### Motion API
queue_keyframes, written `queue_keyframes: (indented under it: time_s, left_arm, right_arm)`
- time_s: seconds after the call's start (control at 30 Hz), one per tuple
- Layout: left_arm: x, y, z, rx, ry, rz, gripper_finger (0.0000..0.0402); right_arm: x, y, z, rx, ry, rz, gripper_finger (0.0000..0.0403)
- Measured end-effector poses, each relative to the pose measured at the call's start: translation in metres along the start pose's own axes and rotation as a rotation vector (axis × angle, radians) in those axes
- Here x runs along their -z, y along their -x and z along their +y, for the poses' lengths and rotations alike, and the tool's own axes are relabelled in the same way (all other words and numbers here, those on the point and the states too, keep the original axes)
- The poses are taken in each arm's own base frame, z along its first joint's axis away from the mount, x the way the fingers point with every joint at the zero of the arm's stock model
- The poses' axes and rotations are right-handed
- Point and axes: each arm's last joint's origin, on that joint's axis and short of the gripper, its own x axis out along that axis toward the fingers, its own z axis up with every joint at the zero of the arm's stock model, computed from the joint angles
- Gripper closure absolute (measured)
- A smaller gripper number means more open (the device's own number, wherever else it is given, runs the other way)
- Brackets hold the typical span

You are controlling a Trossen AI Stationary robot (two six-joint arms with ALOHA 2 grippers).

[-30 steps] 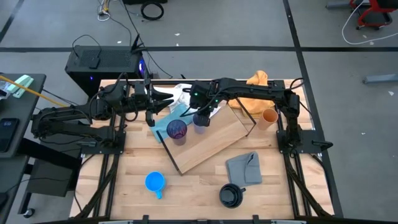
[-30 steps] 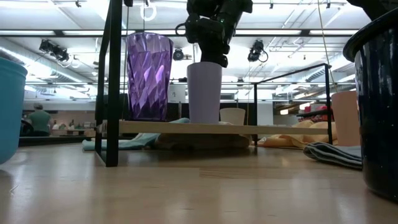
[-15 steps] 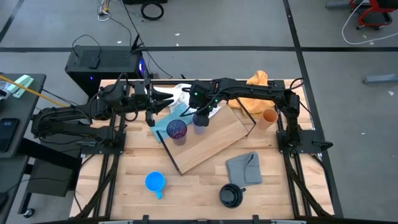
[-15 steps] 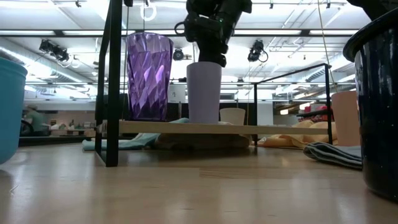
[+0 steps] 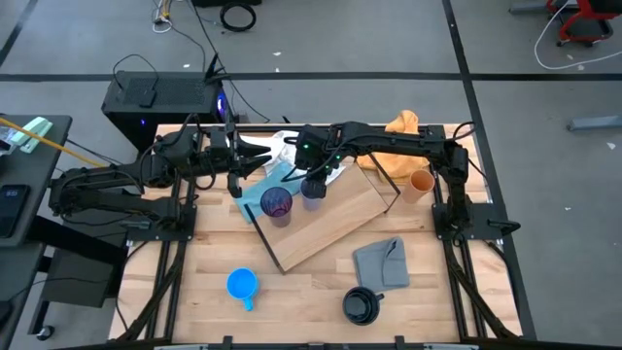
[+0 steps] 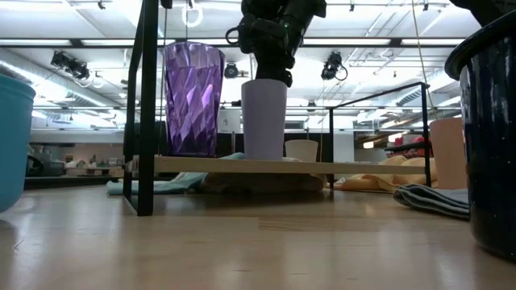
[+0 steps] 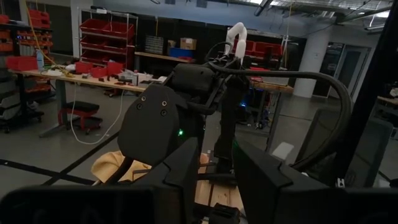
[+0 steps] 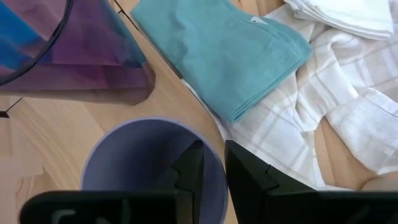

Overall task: Stack small to large cups/mugs on shelf
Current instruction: Put the light purple cup on the shelf, then put the dark blue mug on the shelf

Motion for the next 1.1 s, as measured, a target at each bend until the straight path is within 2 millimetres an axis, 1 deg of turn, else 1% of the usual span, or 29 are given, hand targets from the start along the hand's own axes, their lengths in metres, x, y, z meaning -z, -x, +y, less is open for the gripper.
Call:
queue_keyframes:
  time_s: [0.17,0.53,0.8,1.1]
  left_arm:
    - [0.0,0.0,0.0,0.0,0.001,0.0,0.0294]
    - [0.0,0.0,0.0,0.0,0.003,0.0,0.0294]
    - [0.0,0.0,0.0,0.0,0.001,0.0,0.0294]
    - [0.0,0.0,0.0,-0.001,0.0,0.0,0.0294]
  right_arm:
    - [0.0,0.0,0.0,-0.002,0.0,0.0,0.0324]
    - [0.0,0.0,-0.001,-0.001,-0.001,0.001,0.0292]
    - [0.002,0.0,-0.001,-0.001,-0.001,0.025,0.029]
    - [-0.003,0.017,-0.002,0.002,0.003,-0.01,0.0288]
